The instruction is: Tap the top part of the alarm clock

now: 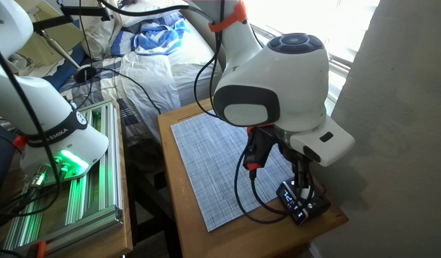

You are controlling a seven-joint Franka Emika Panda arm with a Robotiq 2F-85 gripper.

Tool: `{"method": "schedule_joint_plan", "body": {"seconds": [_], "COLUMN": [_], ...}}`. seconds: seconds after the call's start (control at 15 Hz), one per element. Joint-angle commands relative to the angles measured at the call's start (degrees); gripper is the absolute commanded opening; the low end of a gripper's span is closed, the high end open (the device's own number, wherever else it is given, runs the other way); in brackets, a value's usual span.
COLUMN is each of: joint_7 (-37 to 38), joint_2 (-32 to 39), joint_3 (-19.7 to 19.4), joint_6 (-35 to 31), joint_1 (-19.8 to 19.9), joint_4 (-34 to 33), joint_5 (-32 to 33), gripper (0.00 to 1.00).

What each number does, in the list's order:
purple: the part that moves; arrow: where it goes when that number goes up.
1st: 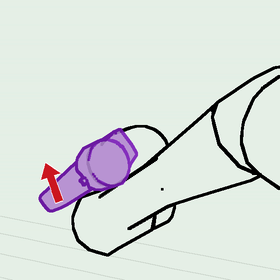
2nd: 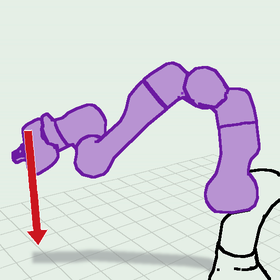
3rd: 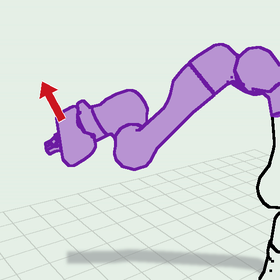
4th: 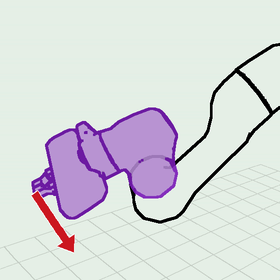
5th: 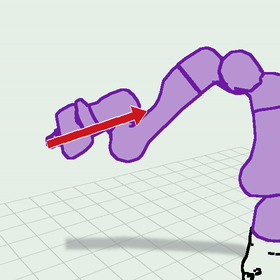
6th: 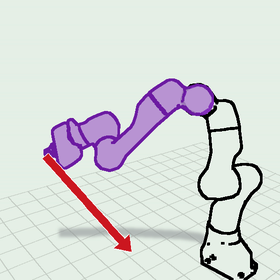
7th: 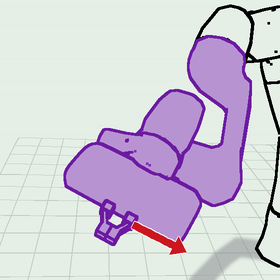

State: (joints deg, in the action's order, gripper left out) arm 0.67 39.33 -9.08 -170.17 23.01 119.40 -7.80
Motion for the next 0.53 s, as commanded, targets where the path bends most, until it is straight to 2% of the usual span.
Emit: {"method": "schedule_joint_plan", "body": {"seconds": [0.0, 0.47], "joint_7": [-0.46, -0.4], "joint_2": [-1.48, -2.37], "joint_3": [0.11, -0.45], "joint_6": [-1.4, -1.35], "joint_1": [0.2, -0.28], "joint_4": [1.42, 2.08], "joint_5": [-0.16, 0.13], "gripper": [0.27, 0.73]}}
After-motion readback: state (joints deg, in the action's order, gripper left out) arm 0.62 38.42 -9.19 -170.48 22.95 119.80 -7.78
